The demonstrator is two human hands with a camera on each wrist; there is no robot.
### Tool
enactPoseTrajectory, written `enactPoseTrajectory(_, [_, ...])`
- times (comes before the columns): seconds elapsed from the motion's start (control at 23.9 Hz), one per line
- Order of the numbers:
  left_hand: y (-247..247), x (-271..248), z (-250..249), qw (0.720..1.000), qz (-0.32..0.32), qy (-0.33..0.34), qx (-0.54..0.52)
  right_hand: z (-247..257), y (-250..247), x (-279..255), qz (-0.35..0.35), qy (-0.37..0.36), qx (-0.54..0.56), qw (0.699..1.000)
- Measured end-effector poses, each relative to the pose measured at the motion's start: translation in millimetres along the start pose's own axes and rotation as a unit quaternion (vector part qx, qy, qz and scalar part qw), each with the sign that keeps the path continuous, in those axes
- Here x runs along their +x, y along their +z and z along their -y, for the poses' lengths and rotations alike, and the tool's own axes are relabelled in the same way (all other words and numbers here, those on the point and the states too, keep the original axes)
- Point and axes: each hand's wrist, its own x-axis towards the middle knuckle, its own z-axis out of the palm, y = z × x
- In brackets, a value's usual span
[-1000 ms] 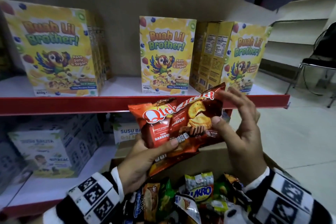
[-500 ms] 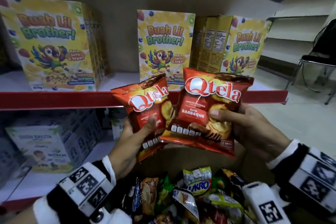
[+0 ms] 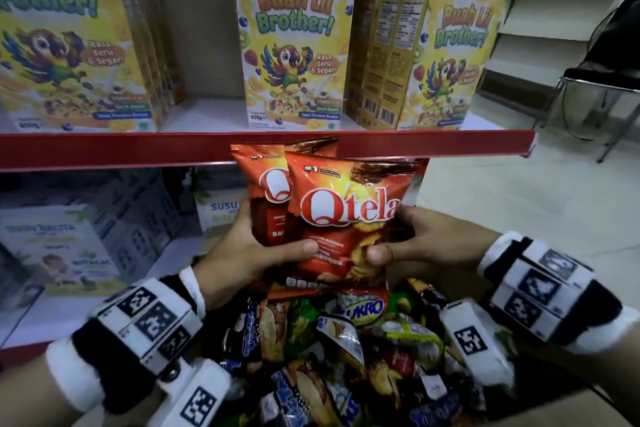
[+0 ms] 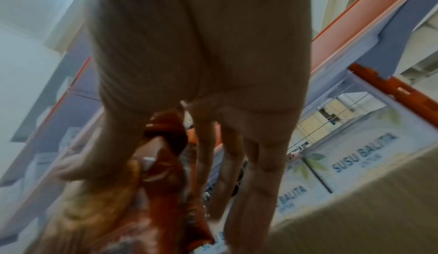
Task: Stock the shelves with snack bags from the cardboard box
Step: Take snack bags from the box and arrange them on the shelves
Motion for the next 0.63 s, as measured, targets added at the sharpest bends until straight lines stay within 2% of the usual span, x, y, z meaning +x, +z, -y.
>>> enactPoseTrajectory(0.13, [-8, 0, -3, 1.0, -0.023, -0.005, -0.003, -31, -6, 2, 0.061, 0.079, -0.07, 0.992])
enactPoseTrajectory(0.21, [-11, 1, -4, 0.999, -0.037, -0.005, -0.007, -60, -15, 6, 0.046, 0.132, -0.18, 0.974])
enactPoseTrajectory(0.29, [-13, 1, -4, 0.999, -0.044, -0.008, -0.012, -87, -28, 7, 0.007, 0.207, -0.283, 0.937])
enactPoseTrajectory(0.38, [-13, 1, -4, 0.999, -0.046, -0.01, -0.009, -112, -35, 5, -0.002, 0.276, -0.318, 0.907])
enactPoseTrajectory(0.42, [-13, 1, -4, 0.999, -0.047, -0.01, -0.009, -124, -35, 5, 0.017, 0.295, -0.325, 0.898])
enactPoseTrajectory(0.54, [-13, 1, -4, 0.999, -0.046, -0.01, -0.006, -155, -27, 3, 0.081, 0.334, -0.306, 0.888])
enactPoseTrajectory(0.63, [-13, 1, -4, 0.999, -0.046, -0.01, -0.003, -170, -20, 2, 0.083, 0.335, -0.352, 0.87])
